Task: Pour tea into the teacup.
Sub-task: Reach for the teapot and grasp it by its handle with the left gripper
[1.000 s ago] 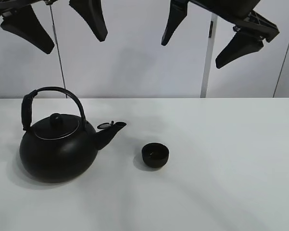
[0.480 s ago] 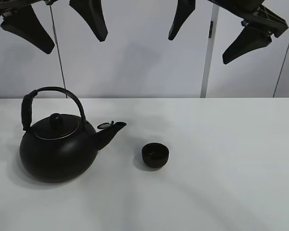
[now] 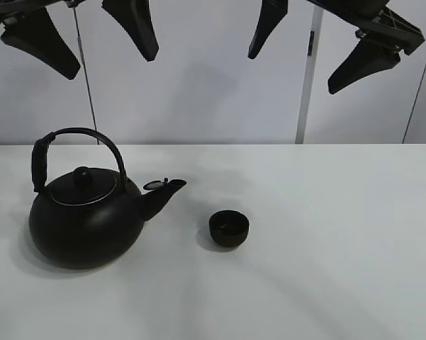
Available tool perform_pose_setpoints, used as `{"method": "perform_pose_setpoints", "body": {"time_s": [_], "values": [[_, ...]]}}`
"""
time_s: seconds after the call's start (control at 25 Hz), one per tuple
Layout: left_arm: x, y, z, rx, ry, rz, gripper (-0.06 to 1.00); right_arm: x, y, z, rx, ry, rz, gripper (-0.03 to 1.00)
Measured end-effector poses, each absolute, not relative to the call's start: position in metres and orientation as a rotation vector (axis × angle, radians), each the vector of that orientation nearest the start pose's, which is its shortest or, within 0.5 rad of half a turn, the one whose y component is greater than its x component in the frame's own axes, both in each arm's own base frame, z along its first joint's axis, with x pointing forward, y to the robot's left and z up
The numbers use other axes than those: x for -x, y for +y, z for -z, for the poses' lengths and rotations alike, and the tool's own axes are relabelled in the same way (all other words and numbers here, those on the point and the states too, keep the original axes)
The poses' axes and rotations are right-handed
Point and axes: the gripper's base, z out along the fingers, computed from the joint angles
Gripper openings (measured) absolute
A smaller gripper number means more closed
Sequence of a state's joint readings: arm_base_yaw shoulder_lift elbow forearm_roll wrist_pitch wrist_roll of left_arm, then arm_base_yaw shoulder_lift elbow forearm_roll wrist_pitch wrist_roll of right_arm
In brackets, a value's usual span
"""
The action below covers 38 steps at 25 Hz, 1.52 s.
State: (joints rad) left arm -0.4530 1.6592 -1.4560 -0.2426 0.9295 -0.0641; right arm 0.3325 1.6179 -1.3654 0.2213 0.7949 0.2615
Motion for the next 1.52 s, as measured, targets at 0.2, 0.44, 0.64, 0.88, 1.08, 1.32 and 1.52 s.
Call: {"method": "perform_pose_setpoints", "body": {"time_s": [0.2, 0.44, 0.64, 0.88, 1.08, 1.32, 1.52], "values": [[-0.317, -0.174, -0.317, -0.391, 2.624, 0.483, 0.7, -0.331, 0.129, -0.311, -0.044, 2.575, -0.492, 0.69], [-0.317, -0.174, -0.317, -0.391, 2.624, 0.483, 0.7, -0.331, 0.13, -0.311, -0.046, 2.575, -0.495, 0.69], [-0.317, -0.174, -0.317, -0.391, 2.624, 0.483, 0.7, -0.332, 0.13, -0.311, -0.073, 2.567, -0.511, 0.69], [-0.318, -0.174, -0.317, -0.451, 2.598, 0.465, 0.7, -0.336, 0.131, -0.315, -0.093, 2.505, -0.529, 0.69], [-0.318, -0.156, -0.326, -0.461, 2.525, 0.356, 0.7, -0.34, 0.131, -0.318, -0.103, 2.448, -0.543, 0.69], [-0.273, -0.119, -0.341, -0.529, 2.091, 0.147, 0.7, -0.342, 0.132, -0.32, -0.107, 2.414, -0.549, 0.69], [-0.227, -0.1, -0.29, -0.622, 1.854, 0.122, 0.7, -0.343, 0.132, -0.32, -0.108, 2.411, -0.55, 0.69]]}}
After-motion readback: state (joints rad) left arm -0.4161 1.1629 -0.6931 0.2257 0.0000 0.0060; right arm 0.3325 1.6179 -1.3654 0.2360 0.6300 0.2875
